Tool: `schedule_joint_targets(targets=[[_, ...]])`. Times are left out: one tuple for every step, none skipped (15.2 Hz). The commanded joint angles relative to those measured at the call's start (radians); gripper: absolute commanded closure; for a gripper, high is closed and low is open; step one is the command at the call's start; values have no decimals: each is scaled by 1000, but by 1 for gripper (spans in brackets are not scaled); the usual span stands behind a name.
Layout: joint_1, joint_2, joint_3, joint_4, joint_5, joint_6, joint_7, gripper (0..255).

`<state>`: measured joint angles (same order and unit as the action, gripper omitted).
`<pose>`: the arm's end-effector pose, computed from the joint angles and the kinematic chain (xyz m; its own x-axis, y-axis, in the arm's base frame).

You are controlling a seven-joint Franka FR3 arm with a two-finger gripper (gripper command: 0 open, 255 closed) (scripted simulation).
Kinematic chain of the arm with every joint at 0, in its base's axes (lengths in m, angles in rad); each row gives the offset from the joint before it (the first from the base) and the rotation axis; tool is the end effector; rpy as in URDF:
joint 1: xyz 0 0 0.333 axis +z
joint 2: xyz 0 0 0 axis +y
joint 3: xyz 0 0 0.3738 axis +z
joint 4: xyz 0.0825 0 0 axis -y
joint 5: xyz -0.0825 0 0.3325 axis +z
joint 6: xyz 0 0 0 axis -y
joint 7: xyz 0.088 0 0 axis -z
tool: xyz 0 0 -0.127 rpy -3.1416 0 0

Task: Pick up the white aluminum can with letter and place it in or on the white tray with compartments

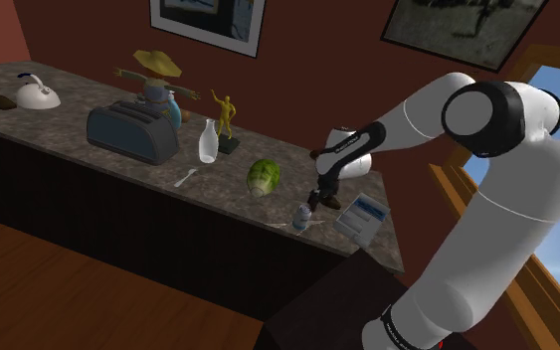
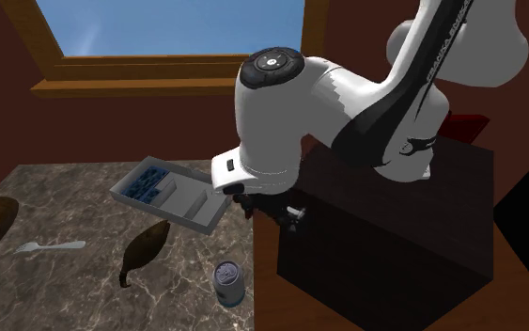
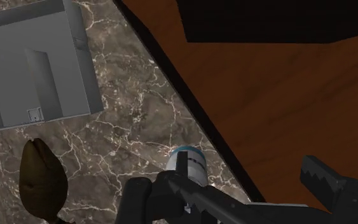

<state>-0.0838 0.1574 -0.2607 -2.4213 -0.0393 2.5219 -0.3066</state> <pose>0.4408 -0.1572 0.3227 0.9976 -0.0047 -0.0692 -0.0018 -0.9991 0.0426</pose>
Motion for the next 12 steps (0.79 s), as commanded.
schedule_joint_targets(targets=[[-10,82,7,43,29,42,-24,0],[-19,124,11,69,44,59,-38,0],[-28,166,17,96,58,75,-51,0],[-39,207,24,124,71,90,-63,0],[-50,247,30,153,82,102,-75,0],[-61,288,37,184,93,114,-85,0],[-72,328,44,216,102,124,-94,0],[-83,367,51,249,110,132,-102,0],[-91,394,56,272,114,137,-107,0],[-94,407,59,275,117,147,-109,0],[-97,419,62,278,120,157,-110,0],[-100,432,65,281,122,166,-112,0]])
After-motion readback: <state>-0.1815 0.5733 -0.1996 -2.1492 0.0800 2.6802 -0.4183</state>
